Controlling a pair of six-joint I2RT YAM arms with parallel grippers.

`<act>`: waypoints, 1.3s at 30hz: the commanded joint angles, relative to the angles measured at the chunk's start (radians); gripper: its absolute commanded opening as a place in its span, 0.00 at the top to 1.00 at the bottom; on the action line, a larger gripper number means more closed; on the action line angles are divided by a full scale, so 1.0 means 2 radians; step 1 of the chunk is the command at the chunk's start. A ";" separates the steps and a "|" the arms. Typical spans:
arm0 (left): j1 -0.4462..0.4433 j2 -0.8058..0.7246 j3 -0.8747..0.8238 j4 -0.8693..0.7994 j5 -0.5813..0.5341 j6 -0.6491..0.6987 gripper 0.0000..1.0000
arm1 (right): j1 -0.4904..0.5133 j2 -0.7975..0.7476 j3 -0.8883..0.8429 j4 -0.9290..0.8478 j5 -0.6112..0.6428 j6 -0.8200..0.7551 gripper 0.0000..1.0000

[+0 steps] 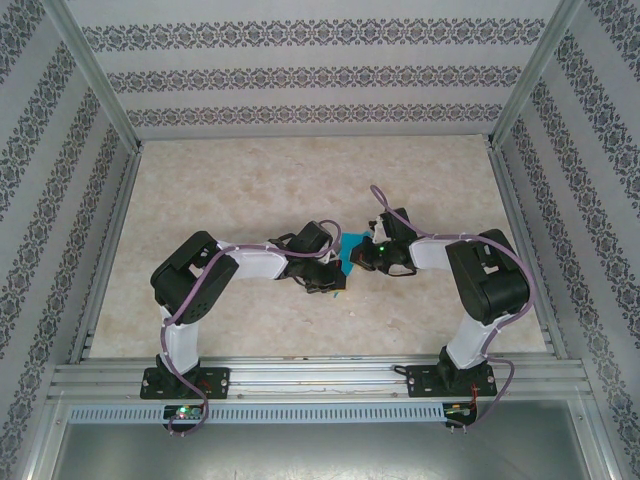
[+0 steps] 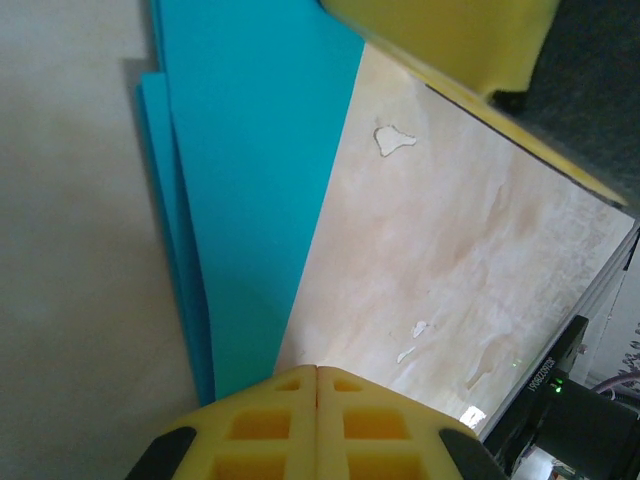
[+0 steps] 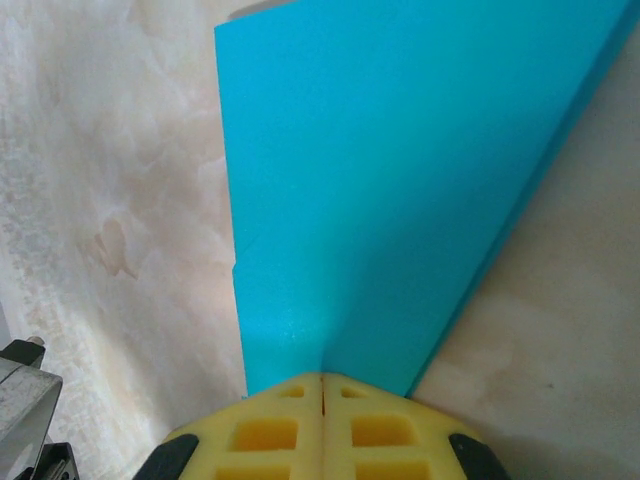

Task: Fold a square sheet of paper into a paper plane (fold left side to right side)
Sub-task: Fold the wing for the fifth time at the center of the table.

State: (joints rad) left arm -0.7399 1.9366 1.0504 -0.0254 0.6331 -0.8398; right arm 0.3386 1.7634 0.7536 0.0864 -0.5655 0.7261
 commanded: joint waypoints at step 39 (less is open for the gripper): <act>-0.045 -0.027 -0.100 0.012 0.006 -0.031 1.00 | 0.009 0.057 -0.004 -0.105 0.087 -0.023 1.00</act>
State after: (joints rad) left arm -0.7921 1.8797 0.8982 0.1463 0.6056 -0.8879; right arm 0.3450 1.7828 0.7921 0.0360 -0.5667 0.7025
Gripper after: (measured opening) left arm 0.056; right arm 0.056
